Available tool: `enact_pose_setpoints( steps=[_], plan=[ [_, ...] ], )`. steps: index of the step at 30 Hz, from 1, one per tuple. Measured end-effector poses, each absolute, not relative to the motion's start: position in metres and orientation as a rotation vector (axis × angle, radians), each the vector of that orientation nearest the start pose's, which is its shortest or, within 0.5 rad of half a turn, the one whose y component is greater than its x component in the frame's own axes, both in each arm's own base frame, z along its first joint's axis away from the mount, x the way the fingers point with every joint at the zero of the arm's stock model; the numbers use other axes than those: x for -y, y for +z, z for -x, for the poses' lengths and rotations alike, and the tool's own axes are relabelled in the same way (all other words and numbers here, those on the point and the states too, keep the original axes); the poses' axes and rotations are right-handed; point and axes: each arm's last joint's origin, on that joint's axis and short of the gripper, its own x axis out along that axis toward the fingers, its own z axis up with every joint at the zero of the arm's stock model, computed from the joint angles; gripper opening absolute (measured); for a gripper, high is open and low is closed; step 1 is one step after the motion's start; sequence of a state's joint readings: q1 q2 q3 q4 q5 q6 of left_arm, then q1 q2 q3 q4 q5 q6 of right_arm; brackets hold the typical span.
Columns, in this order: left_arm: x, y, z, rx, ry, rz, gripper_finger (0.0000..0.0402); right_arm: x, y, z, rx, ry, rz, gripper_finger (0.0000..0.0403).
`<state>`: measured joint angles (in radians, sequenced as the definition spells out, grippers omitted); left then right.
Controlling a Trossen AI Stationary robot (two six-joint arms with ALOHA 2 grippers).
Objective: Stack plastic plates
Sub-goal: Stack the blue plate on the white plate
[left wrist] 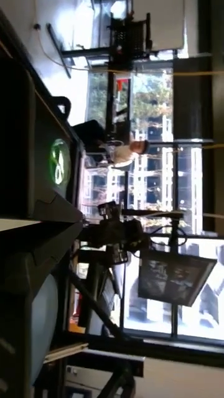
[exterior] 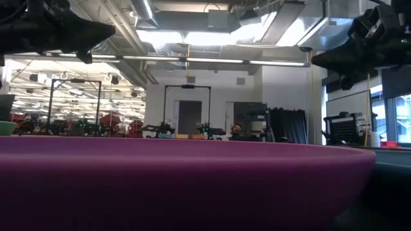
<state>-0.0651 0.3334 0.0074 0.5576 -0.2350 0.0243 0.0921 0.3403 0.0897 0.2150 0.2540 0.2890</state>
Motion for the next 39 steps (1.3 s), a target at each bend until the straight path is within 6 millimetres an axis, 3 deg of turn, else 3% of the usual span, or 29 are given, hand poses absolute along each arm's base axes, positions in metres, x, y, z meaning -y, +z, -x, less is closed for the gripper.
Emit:
enact_pose_setpoints(
  steps=[9,22,31,35,39],
  plan=[
    [0.007,0.190,-0.126,0.227,0.021,0.108,0.0003,-0.015,0.200,-0.147,-0.012,-0.043,-0.279,0.0005],
    [0.020,0.188,-0.127,0.207,-0.065,0.145,0.0003,-0.048,0.233,-0.215,-0.131,0.028,-0.052,0.0005],
    [0.024,0.204,-0.131,0.261,-0.093,0.117,0.0003,-0.056,0.249,-0.240,-0.175,0.073,-0.140,0.0006],
    [0.028,0.202,-0.137,0.213,-0.101,0.109,0.0003,-0.057,0.247,-0.241,-0.224,0.099,-0.166,0.0038],
    [0.028,0.200,-0.143,0.173,-0.064,0.105,0.0003,-0.059,0.242,-0.239,-0.295,0.161,-0.235,0.0107]
  ],
)
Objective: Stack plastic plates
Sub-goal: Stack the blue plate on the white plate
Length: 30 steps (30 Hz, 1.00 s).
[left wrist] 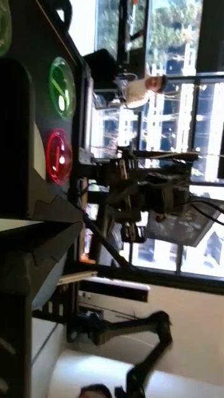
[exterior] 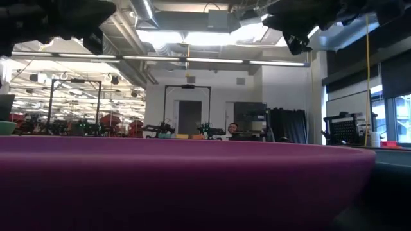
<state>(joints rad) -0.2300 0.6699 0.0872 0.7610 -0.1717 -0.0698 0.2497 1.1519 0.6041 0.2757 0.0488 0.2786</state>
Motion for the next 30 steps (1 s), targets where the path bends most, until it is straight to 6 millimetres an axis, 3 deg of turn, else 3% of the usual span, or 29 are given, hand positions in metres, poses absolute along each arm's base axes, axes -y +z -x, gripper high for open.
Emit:
enact_pose_setpoints(
  steps=[6,10,15,22,30],
  plan=[
    [0.031,0.203,-0.152,0.141,-0.067,0.125,0.0003,-0.073,0.226,-0.228,-0.518,0.264,-0.314,0.0218],
    [0.032,0.204,-0.157,0.119,-0.067,0.122,0.0003,-0.088,0.216,-0.217,-0.679,0.286,-0.419,0.0254],
    [0.033,0.201,-0.163,0.085,-0.067,0.118,0.0003,-0.100,0.202,-0.200,-0.849,0.184,-0.456,0.0256],
    [0.034,0.202,-0.169,0.069,-0.060,0.117,0.0003,-0.099,0.185,-0.176,-1.077,-0.019,-0.387,0.0236],
    [0.035,0.201,-0.170,0.062,-0.058,0.092,0.0003,-0.096,0.173,-0.170,-1.124,-0.073,-0.364,0.0215]
  ],
)
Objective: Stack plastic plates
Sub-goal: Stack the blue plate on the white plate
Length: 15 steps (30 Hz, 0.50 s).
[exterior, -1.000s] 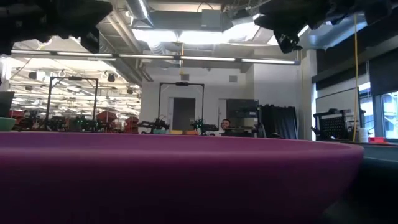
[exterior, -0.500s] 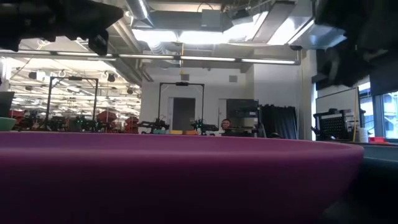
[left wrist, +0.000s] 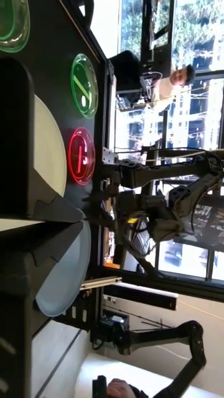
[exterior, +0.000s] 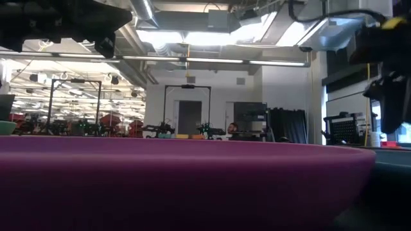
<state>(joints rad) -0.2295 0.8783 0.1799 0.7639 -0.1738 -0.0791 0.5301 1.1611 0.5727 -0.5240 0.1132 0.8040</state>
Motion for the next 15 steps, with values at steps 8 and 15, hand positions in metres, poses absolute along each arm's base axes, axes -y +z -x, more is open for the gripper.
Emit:
enact_pose_setpoints(
  steps=[8,15],
  plan=[
    [0.035,0.201,-0.170,0.060,-0.058,0.089,0.0003,-0.098,0.150,-0.171,-1.193,-0.051,-0.342,0.0177],
    [0.035,0.201,-0.170,0.058,-0.058,0.088,0.0003,-0.100,0.139,-0.175,-1.238,-0.045,-0.294,0.0118]
  ],
)
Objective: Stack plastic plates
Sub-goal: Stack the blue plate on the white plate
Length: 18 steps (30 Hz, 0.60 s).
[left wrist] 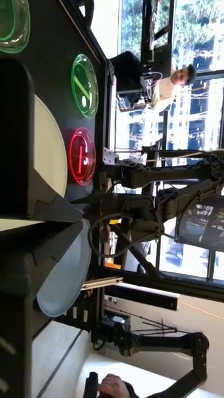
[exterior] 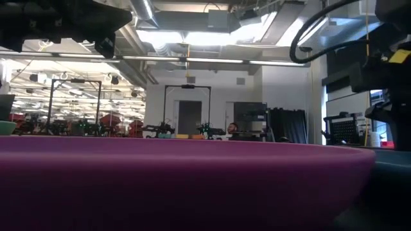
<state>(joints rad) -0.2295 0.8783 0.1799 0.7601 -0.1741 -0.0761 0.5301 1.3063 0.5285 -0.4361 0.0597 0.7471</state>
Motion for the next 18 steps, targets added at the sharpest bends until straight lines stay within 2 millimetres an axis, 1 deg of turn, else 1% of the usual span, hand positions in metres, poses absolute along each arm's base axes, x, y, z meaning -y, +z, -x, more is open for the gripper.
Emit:
enact_pose_setpoints(
  steps=[6,8,11,14,18],
  plan=[
    [0.035,0.201,-0.170,0.058,-0.058,0.088,0.0003,-0.101,0.139,-0.175,-1.240,-0.045,-0.293,0.0030],
    [0.035,0.201,-0.170,0.057,-0.058,0.088,0.0003,-0.101,0.139,-0.175,-1.239,-0.040,-0.286,0.0010],
    [0.035,0.201,-0.170,0.056,-0.057,0.088,0.0003,-0.101,0.140,-0.176,-1.248,-0.019,-0.289,0.0015],
    [0.035,0.201,-0.170,0.056,-0.057,0.088,0.0003,-0.102,0.145,-0.176,-1.253,-0.004,-0.298,0.0015],
    [0.035,0.201,-0.170,0.056,-0.057,0.088,0.0003,-0.105,0.164,-0.180,-1.193,0.045,-0.299,0.0003]
  ],
)
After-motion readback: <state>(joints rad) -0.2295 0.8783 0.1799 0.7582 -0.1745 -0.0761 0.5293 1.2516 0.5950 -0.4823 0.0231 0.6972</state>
